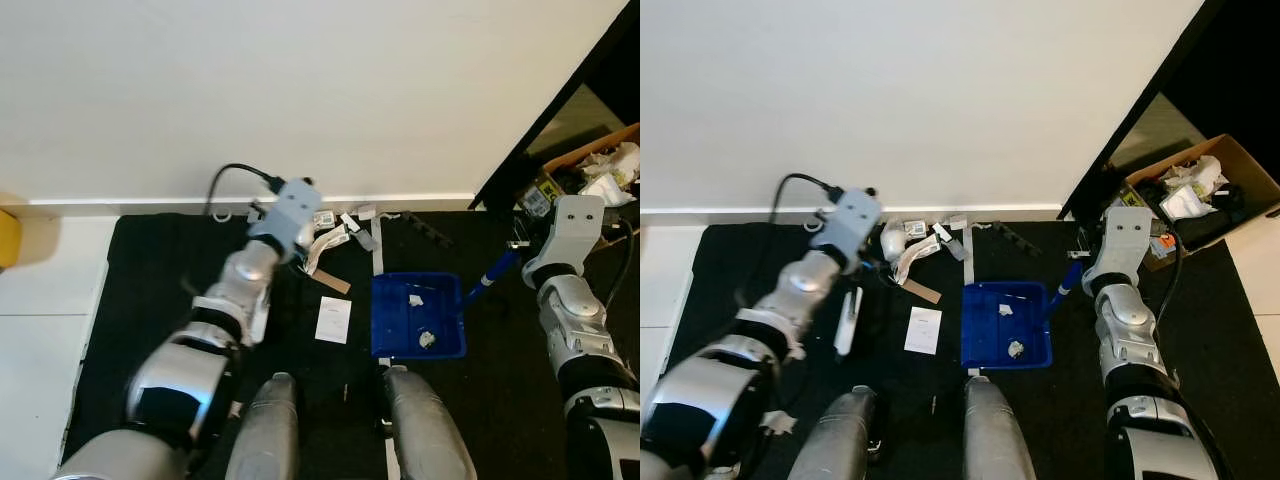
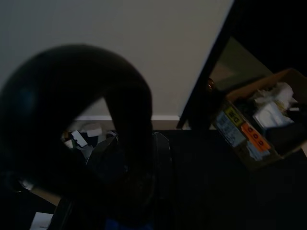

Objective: Sweep floor

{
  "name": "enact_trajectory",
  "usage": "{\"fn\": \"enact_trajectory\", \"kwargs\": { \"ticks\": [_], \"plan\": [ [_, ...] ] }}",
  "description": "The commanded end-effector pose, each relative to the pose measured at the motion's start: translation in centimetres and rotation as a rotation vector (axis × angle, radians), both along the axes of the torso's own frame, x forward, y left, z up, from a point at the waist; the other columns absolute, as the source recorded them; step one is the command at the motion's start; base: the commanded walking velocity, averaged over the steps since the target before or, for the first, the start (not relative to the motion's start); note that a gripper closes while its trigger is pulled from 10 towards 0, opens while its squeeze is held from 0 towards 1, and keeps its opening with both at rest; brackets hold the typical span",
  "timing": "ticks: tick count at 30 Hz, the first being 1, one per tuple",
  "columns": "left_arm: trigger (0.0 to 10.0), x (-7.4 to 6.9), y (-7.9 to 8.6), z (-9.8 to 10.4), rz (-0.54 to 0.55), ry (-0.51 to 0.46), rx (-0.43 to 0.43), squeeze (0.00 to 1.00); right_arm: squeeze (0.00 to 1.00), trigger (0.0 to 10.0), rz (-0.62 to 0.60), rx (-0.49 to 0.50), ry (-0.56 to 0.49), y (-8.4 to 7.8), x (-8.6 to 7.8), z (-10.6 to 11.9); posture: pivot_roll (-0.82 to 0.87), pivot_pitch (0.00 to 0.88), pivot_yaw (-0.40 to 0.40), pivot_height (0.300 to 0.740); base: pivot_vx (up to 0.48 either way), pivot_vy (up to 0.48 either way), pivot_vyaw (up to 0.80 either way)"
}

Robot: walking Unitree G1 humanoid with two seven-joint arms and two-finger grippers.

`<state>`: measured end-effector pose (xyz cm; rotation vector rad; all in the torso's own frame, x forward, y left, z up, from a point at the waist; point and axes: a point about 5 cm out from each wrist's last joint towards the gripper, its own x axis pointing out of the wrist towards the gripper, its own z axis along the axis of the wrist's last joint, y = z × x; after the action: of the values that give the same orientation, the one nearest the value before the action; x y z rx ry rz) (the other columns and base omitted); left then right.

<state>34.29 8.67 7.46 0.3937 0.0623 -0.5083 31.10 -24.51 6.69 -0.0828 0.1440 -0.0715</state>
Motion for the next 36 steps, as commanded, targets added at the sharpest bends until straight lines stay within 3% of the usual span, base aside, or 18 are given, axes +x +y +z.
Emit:
{"fn": "enact_trajectory", "kwargs": {
  "ticks": [1,5,6,12,13,19,22,26,30,31,34,36],
  "plan": [
    [10.0,-0.7,-2.5,-0.3,-0.048,0.047,-0.107,0.0,0.0,10.0,0.066,0.03,0.106,1.6,-1.0,-2.4,-0.05,0.257,0.009,0.74,0.0,0.0,0.0],
    [10.0,-1.0,-4.1,-0.2,-0.072,0.065,-0.156,0.0,0.0,10.0,0.069,0.035,0.107,1.8,-1.0,-2.4,-0.05,0.255,0.008,0.74,0.0,0.0,0.0],
    [10.0,-1.1,-6.5,0.6,-0.077,0.09,-0.282,0.0,0.0,10.0,0.058,0.051,0.102,1.7,-0.9,-2.3,-0.06,0.251,0.005,0.74,0.0,0.0,0.0],
    [10.0,-1.1,-9.0,2.2,-0.088,0.101,-0.405,0.0,0.0,10.0,0.033,0.071,0.106,1.3,-0.9,-2.2,-0.07,0.25,0.006,0.74,0.0,0.0,0.0],
    [10.0,-1.1,-10.9,3.7,-0.118,0.1,-0.478,0.0,0.0,10.0,0.021,0.083,0.119,1.0,-1.1,-2.5,-0.07,0.247,0.01,0.74,0.0,0.0,0.0],
    [10.0,-1.1,-13.3,6.2,-0.205,0.092,-0.599,0.0,0.0,10.0,0.018,0.09,0.128,1.0,-1.6,-2.8,-0.07,0.238,0.015,0.74,0.0,0.0,0.0],
    [10.0,-0.8,-13.4,7.1,-0.225,0.059,-0.61,0.0,0.0,10.0,0.016,0.091,0.127,1.0,-1.6,-2.8,-0.07,0.231,0.02,0.74,0.0,0.0,0.0],
    [10.0,-0.3,-12.7,8.0,-0.249,0.007,-0.595,0.0,0.0,10.0,0.015,0.093,0.123,1.0,-1.4,-2.7,-0.06,0.22,0.021,0.74,0.0,0.0,0.0],
    [10.0,1.5,-8.1,8.8,-0.336,-0.093,-0.454,0.0,0.0,10.0,0.017,0.099,0.11,1.0,-1.1,-2.3,-0.02,0.19,0.015,0.74,0.0,0.0,0.0],
    [10.0,2.0,-6.1,8.5,-0.313,-0.109,-0.374,0.0,0.0,10.0,0.017,0.1,0.11,1.0,-1.0,-2.3,-0.01,0.181,0.012,0.74,0.0,0.0,0.0],
    [10.0,2.3,-4.7,8.3,-0.296,-0.117,-0.324,0.0,0.0,10.0,0.017,0.102,0.111,1.0,-1.0,-2.3,-0.01,0.178,0.012,0.74,0.0,0.0,0.0],
    [10.0,3.0,-1.2,8.2,-0.23,-0.129,-0.263,0.0,0.0,10.0,0.024,0.105,0.111,1.0,-0.8,-2.2,0.01,0.158,0.006,0.74,0.0,0.0,0.0]
  ]
}}
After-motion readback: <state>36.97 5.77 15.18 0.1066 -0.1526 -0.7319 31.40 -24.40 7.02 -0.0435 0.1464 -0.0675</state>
